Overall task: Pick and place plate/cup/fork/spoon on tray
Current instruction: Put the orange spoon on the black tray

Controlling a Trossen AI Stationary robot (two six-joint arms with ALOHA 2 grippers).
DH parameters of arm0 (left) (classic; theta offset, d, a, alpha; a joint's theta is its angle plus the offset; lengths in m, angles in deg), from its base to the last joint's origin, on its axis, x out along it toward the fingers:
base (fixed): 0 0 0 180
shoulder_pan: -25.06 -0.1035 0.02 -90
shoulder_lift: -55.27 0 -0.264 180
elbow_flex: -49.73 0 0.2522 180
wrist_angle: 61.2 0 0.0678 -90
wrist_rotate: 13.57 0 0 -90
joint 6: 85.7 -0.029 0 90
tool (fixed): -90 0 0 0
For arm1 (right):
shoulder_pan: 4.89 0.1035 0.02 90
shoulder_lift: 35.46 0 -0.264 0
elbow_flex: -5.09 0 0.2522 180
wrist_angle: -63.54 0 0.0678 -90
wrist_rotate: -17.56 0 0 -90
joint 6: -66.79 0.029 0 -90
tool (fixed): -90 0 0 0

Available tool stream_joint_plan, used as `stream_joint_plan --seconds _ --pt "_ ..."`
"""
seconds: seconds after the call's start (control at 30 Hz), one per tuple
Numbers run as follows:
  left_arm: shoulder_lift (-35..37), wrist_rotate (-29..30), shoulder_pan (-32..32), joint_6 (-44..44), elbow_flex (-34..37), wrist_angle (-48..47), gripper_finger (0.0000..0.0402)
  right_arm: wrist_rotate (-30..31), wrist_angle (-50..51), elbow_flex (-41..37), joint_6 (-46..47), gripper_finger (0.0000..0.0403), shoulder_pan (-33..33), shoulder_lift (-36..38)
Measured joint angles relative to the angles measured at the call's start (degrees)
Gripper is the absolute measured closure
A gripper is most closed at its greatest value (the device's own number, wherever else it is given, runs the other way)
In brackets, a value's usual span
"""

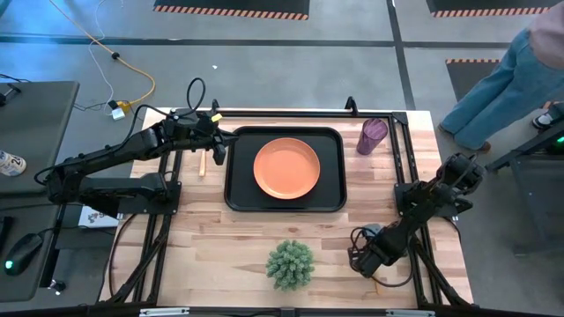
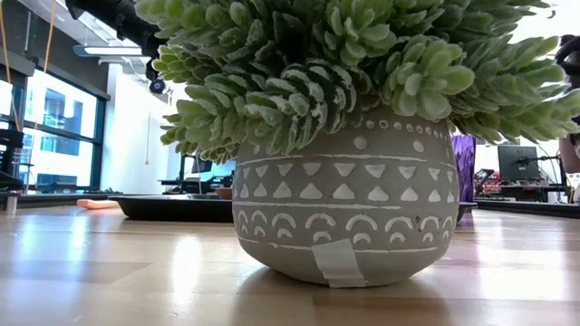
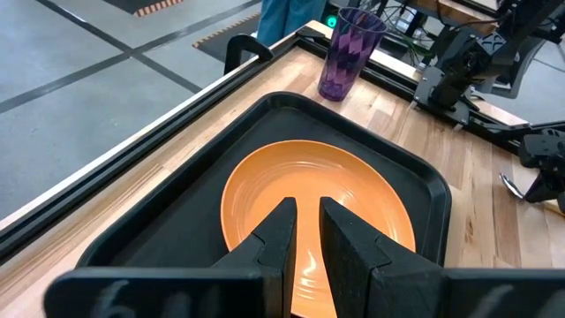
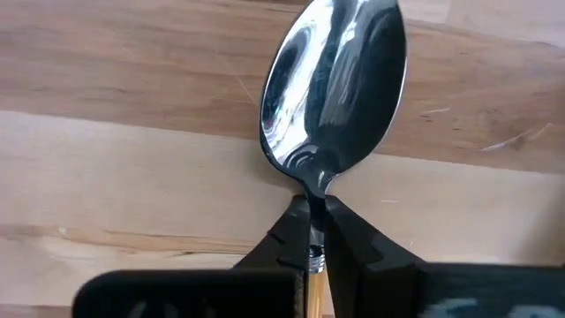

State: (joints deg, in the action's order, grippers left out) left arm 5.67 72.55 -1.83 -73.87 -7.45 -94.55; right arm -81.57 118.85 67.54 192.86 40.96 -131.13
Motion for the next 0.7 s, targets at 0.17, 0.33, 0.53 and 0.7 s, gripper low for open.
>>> stream_joint_plan --seconds 0.17,0.33,0.53,0.7 --pt "0.00 0.00 0.00 0.00 0.00 0.00 0.0358 0.86 2.87 1.70 -0.60 0.0401 0.00 -0.18" --pt "0.00 0.00 0.00 0.00 0.00 0.01 0.0358 1.18 6.54 2.75 -0.62 0.0402 0.04 -0.35" --pt "0.01 0.00 0.00 0.00 0.00 0.09 0.0358 2.15 6.39 2.84 -1.27 0.0403 0.00 -0.33" --pt "0.02 0.00 0.00 0.00 0.00 0.24 0.0358 3.06 6.27 2.89 -2.59 0.0403 -1.05 -0.02"
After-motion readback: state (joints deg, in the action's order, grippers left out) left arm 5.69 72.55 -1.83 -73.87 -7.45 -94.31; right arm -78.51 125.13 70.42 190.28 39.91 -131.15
